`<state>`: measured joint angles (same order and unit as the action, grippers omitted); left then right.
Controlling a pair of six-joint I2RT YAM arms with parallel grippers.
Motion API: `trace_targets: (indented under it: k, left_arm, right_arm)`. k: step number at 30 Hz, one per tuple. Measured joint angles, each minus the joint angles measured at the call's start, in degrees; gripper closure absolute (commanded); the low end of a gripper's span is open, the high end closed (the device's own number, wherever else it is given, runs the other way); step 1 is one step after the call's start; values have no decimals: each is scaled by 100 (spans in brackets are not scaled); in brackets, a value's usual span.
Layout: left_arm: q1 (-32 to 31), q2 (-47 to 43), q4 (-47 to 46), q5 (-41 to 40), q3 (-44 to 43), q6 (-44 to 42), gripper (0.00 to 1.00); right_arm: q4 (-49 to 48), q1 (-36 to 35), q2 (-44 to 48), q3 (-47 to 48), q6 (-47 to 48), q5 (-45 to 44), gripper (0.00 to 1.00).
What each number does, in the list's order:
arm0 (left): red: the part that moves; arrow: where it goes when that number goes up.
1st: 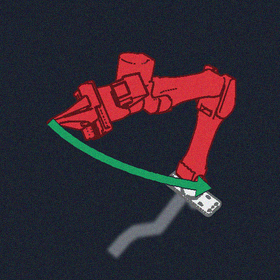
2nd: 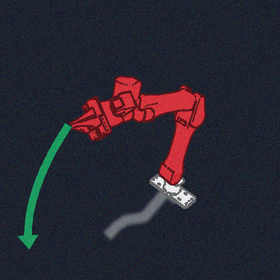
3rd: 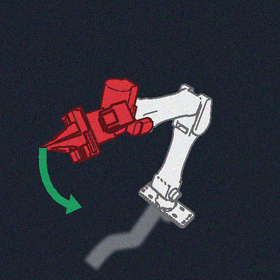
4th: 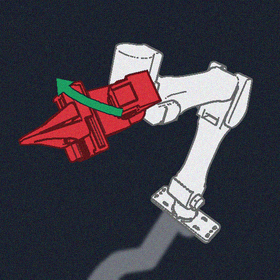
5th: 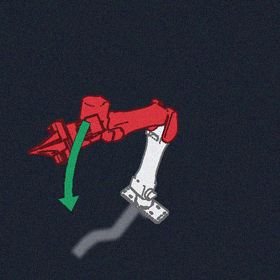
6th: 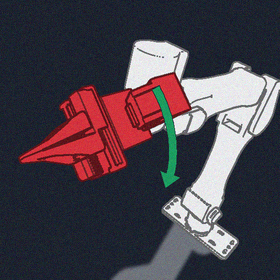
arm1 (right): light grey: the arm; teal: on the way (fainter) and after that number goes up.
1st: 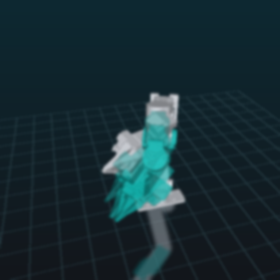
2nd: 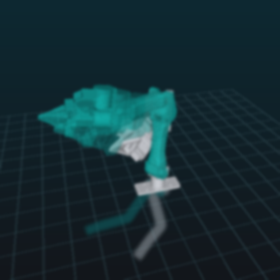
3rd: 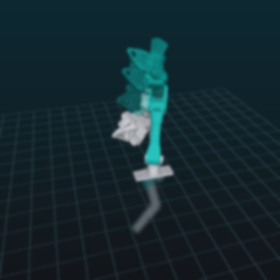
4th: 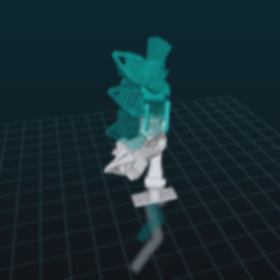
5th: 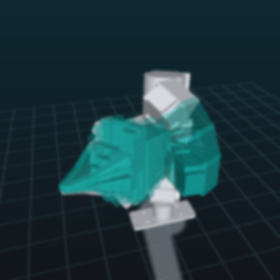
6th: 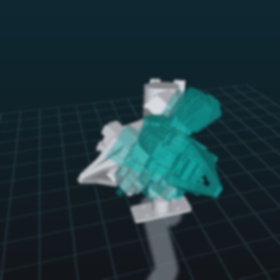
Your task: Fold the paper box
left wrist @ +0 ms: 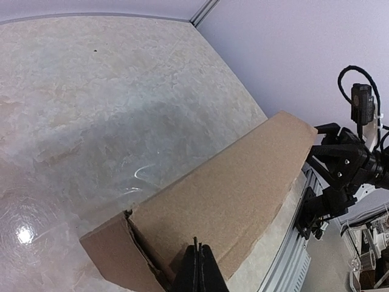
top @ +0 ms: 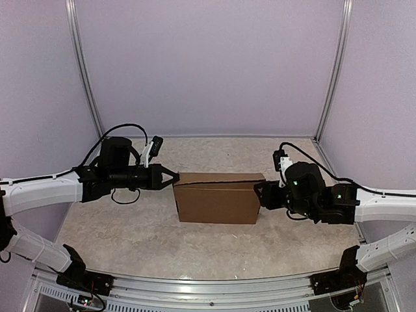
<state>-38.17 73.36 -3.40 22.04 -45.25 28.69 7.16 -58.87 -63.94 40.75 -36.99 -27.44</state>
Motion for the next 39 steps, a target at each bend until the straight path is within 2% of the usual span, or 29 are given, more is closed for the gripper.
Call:
trace_targets:
  k: [5, 8, 11, 14, 16, 23, 29, 34, 39]
  left_arm:
    - [28, -2, 2, -28, 2, -7, 100]
    - [33, -2, 2, -33, 0, -22, 100]
    - [46, -2, 2, -33, 0, -28, 100]
    - [55, -2, 7, -31, 0, -39, 100]
    - [55, -2, 7, -31, 0, -44, 100]
    - [57, -2, 13, -24, 0, -46, 100]
    - [59, -2, 74, -22, 0, -66, 100]
    - [66, -2, 245, -13, -48, -107, 100]
    - [66, 26, 839, 0, -476, -286, 100]
  right_arm:
    - [734, 0, 289, 260, 391, 262, 42]
    - [970, 0, 310, 684, 632, 396, 46]
    - [981, 0, 308, 1106, 811, 492, 62]
    - [925, 9, 214, 1488, 951, 564, 87]
    - [857, 17, 39, 1727, 1025, 586, 100]
    - [505, 179, -754, 1902, 1198, 614, 100]
    - [9, 345, -1241, 1132, 1062, 562, 100]
    - [-697, 356, -1209, 778, 811, 551, 100]
    - [-662, 356, -1126, 754, 743, 581, 100]
